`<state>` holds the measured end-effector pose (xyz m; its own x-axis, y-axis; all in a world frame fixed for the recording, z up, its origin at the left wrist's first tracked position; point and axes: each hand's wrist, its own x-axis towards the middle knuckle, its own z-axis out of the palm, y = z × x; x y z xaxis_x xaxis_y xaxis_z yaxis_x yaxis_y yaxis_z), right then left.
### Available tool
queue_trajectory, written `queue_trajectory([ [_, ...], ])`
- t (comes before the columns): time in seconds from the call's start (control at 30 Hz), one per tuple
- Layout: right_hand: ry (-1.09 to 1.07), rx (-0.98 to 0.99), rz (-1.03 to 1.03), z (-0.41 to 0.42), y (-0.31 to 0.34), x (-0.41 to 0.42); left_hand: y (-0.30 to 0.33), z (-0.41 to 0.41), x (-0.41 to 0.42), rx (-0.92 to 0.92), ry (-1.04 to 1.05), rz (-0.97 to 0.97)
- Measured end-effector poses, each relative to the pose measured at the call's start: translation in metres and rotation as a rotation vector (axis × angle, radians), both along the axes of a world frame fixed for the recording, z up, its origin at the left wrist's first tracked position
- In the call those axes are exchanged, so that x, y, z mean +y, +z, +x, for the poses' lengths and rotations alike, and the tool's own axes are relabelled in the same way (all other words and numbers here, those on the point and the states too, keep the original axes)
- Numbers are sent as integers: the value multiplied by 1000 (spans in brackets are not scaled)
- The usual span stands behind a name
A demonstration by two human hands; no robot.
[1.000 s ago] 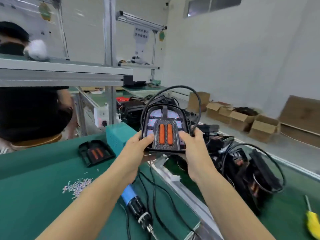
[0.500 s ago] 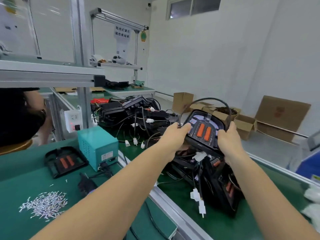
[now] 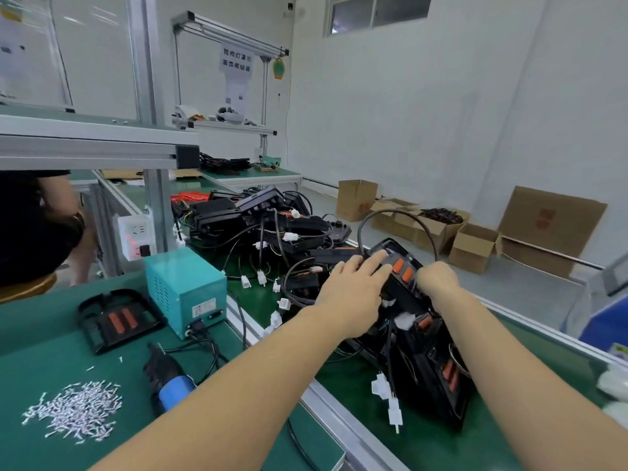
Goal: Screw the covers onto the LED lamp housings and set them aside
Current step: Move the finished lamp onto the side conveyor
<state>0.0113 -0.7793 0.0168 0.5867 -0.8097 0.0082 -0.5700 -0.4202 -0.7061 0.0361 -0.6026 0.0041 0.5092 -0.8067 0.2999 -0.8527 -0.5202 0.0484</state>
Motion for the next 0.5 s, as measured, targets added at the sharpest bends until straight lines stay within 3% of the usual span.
queue_trajectory([
  [0.2, 194, 121, -267, 11, 2, 4, -11, -3, -10, -29, -18, 88],
  [0.5, 354, 233, -343, 15, -7, 4, -21, -12, 4, 85, -51, 31],
])
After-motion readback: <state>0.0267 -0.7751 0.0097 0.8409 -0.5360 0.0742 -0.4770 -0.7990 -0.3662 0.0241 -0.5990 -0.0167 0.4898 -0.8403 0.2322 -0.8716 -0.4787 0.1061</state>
